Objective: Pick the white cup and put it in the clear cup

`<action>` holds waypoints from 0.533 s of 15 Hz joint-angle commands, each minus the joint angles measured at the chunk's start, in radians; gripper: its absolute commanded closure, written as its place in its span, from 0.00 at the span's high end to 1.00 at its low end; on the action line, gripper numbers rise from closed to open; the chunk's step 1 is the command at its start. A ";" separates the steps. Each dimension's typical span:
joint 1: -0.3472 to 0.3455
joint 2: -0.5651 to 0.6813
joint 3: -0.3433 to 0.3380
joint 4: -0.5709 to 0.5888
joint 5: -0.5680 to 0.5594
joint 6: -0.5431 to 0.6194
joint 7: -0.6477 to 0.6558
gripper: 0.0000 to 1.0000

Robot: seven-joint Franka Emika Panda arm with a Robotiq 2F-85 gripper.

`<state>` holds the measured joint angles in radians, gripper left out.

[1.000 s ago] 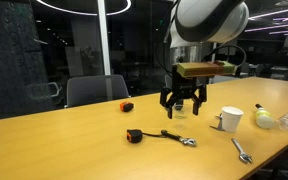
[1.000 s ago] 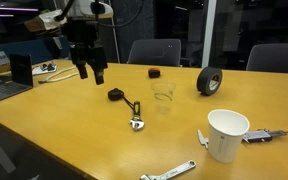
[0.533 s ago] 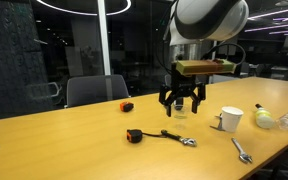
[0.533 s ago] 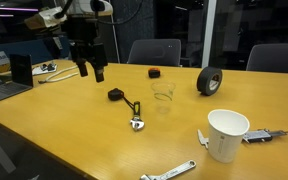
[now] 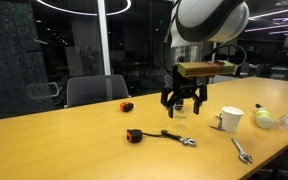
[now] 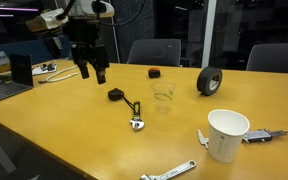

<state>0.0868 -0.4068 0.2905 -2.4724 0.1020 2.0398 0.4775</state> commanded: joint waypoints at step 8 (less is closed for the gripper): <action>-0.075 -0.145 -0.099 -0.015 -0.180 0.001 -0.007 1.00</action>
<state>0.0472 -0.4793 0.2180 -2.4721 -0.0338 2.0395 0.4767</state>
